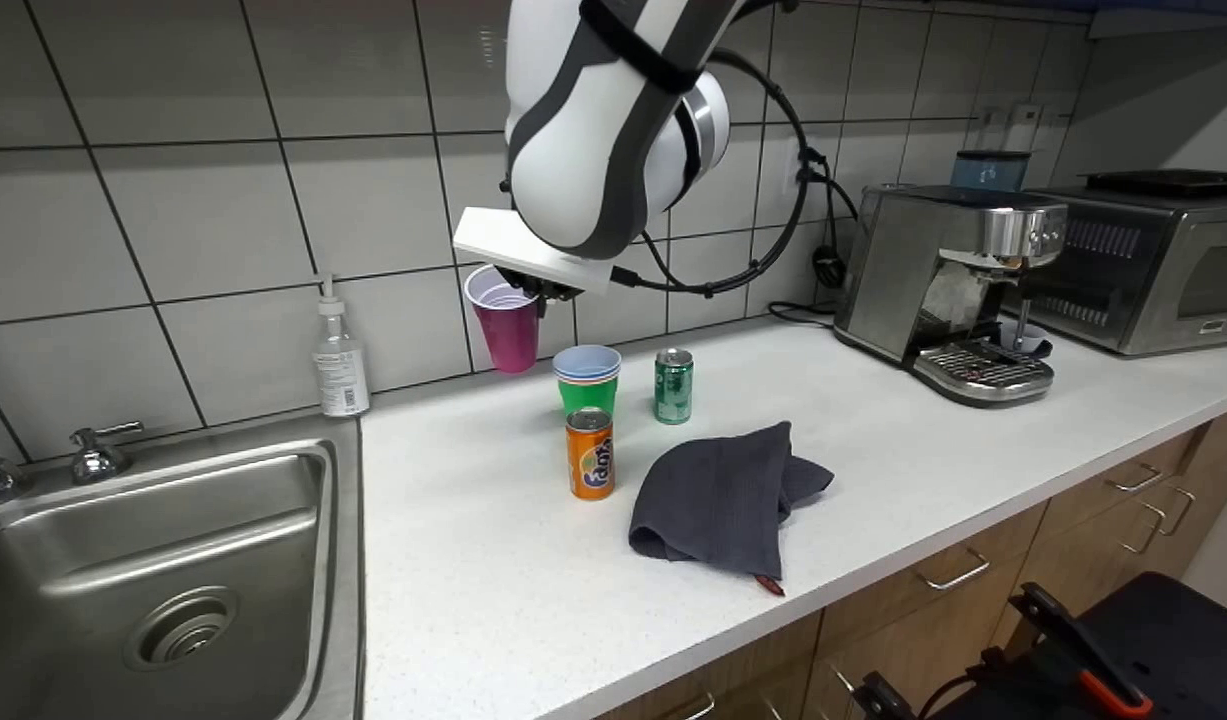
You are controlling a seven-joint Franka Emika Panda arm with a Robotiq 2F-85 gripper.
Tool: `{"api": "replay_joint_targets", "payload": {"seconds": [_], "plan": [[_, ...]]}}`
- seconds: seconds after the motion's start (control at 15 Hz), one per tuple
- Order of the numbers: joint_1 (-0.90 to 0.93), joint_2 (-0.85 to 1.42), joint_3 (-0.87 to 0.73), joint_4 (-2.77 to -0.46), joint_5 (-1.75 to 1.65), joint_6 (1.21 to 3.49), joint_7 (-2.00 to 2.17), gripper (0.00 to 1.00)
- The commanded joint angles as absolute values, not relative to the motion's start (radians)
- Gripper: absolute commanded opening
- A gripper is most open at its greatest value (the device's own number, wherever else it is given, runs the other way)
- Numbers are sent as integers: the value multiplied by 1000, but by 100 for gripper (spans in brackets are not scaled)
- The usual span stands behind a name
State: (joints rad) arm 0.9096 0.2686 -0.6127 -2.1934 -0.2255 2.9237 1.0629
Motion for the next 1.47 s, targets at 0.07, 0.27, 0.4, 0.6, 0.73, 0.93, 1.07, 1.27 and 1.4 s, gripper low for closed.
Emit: {"api": "replay_joint_targets", "payload": {"seconds": [0.07,0.27,0.4,0.6,0.73,0.93,1.07,1.27,1.4], "plan": [[920,187,-617,-2232,-232,2855,1055,1],[896,152,-585,-2254,-204,2838,984,1],[888,133,-572,-2268,-185,2822,938,1],[889,118,-574,-2274,-169,2790,875,1],[756,103,-451,-2269,-232,2764,879,1],[613,106,-317,-2263,-243,2738,829,1],[513,108,-223,-2257,-218,2718,776,1],[395,113,-115,-2248,-221,2702,734,1],[347,115,-70,-2247,-211,2704,710,1]]}}
